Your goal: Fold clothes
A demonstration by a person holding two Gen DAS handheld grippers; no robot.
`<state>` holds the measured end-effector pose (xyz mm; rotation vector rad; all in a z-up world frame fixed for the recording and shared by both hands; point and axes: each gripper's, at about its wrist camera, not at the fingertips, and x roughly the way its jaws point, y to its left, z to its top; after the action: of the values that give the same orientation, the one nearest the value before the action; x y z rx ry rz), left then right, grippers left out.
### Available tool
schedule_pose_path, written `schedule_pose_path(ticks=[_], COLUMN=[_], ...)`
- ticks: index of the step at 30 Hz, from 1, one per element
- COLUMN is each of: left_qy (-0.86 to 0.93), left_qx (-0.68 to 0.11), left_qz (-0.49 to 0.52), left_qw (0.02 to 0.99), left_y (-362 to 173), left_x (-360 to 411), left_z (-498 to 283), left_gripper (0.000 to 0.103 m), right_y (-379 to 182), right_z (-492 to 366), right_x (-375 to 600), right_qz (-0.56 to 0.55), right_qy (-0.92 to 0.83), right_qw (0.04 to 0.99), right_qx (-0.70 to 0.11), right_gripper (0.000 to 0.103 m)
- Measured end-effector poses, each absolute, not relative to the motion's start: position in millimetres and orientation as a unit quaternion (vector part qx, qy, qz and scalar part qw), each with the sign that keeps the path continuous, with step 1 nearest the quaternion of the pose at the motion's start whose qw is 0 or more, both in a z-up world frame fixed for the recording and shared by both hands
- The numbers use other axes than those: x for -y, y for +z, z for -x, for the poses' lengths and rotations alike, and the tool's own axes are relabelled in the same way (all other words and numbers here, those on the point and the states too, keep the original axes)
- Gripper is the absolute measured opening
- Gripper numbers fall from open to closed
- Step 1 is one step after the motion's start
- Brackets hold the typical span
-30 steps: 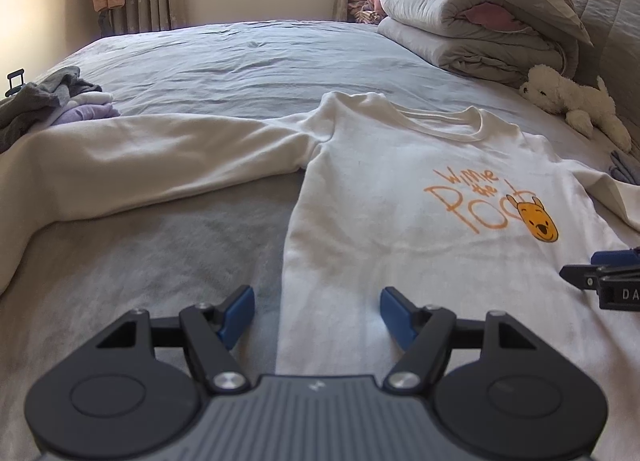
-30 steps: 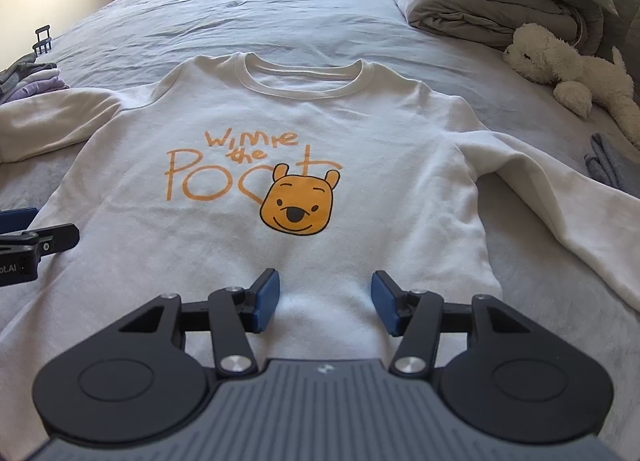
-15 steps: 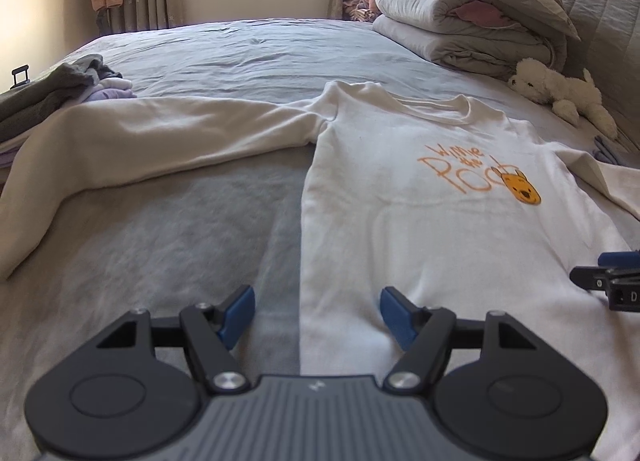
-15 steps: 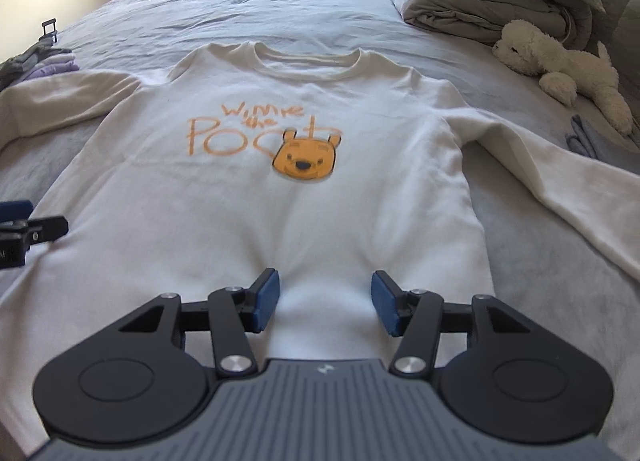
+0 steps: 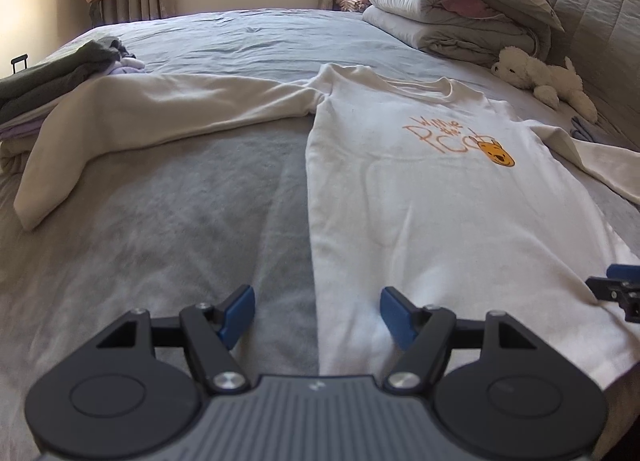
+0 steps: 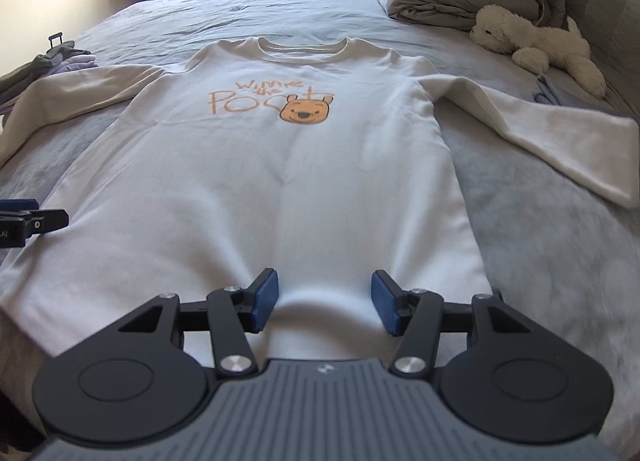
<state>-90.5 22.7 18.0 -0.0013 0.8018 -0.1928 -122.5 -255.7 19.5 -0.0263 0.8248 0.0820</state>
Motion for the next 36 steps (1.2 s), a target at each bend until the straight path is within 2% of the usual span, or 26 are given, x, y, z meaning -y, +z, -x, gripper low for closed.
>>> schedule_pose_path(ticks=[12,18,23,30,36], left_qy=[-0.075,-0.076,-0.079,-0.08,-0.098], left_qx=[-0.383,-0.38,-0.386,-0.388,-0.358], left_qz=[0.043,0.045,0.008,0.028,0.001], left_qw=[0.92,0.921,0.919,0.918,0.928], left_y=[29,29,20,26,33], left_x=[-39,-36,-25,-30,-17], left_z=[72,60,65,71,82], left_gripper=[0.07,0.072,0.073,0.073,0.073], right_y=[28,35,19,23,33], right_z=[120,98,84,97,99], right_x=[252,244,243,249,259], right_qz=[0.015,0.022,0.007,-0.005,-0.034], right_qy=[0.033,0.033,0.032,0.037,0.026], right_qw=[0.932,0.938,0.918,0.918,0.927], right_qx=[-0.361,-0.344,-0.395,-0.394,-0.374], right_gripper=[0.059,0.069,0.072,0.072,0.072])
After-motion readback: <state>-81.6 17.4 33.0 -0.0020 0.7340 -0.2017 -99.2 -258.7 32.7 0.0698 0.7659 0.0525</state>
